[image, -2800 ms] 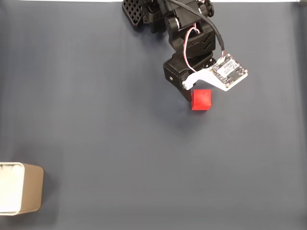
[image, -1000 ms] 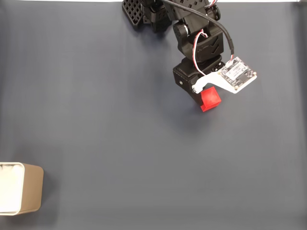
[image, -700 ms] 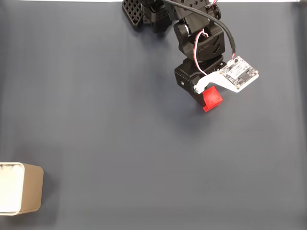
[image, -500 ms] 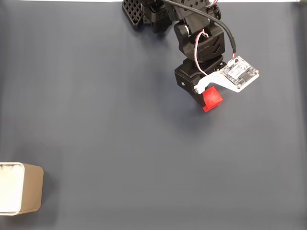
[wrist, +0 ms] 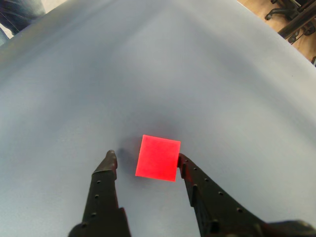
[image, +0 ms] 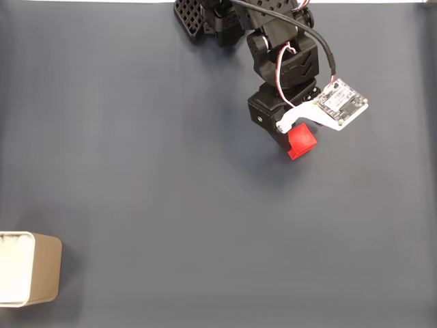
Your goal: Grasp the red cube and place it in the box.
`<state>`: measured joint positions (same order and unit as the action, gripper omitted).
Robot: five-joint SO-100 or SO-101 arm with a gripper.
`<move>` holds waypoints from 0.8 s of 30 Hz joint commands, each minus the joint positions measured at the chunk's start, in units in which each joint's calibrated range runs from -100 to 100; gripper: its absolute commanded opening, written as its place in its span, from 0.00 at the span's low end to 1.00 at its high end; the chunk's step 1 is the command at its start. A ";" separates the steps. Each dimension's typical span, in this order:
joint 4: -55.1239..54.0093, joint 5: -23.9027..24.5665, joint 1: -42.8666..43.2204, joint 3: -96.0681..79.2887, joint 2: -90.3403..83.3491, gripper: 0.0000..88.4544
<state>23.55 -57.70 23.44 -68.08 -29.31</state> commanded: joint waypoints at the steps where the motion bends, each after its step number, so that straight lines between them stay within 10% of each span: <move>1: -0.52 -0.39 0.07 0.20 0.02 0.22; 24: 0.55 -0.98 -0.64 0.11 0.80 0.08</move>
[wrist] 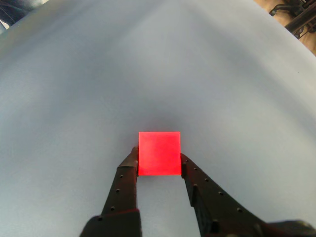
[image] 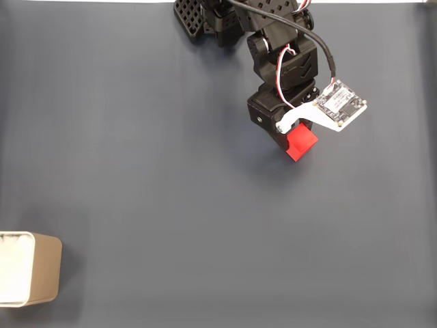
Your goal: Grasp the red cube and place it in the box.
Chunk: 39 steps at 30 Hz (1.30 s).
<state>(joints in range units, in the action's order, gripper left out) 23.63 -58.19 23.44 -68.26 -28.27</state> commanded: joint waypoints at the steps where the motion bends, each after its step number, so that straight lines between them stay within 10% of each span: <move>1: 0.47 -0.49 -0.64 0.29 -0.33 0.08; 39: 16.04 2.69 -15.70 19.72 -4.14 0.06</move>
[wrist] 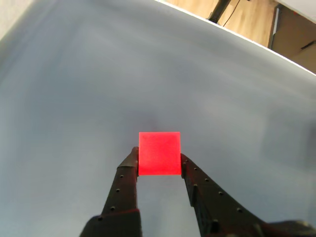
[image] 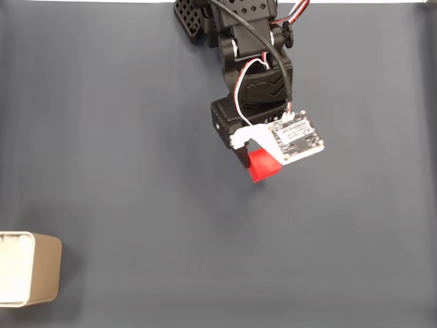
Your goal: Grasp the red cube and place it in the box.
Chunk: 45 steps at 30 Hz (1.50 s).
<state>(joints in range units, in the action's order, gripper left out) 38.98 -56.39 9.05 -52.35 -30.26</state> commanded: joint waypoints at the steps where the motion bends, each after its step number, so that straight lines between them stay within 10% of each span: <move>1: 1.02 1.17 -1.59 4.72 -1.80 0.06; 45: 4.87 5.27 -20.06 52.90 30.26 0.06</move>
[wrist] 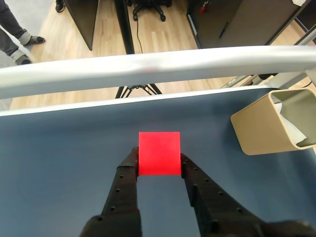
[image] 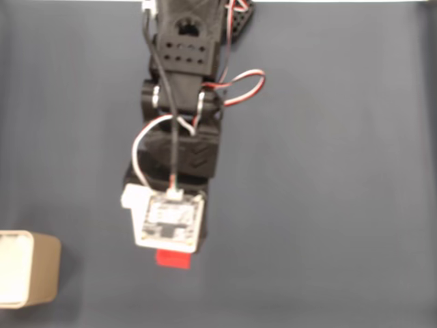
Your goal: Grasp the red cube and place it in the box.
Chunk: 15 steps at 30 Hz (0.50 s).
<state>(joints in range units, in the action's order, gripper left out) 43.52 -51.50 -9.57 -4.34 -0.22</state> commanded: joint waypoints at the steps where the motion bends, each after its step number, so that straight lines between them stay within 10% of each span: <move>1: 0.34 0.49 -1.86 5.89 1.00 0.06; 15: 0.42 1.86 -6.91 17.30 9.14 0.06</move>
<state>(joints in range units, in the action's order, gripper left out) 43.52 -49.99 -15.06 8.95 9.25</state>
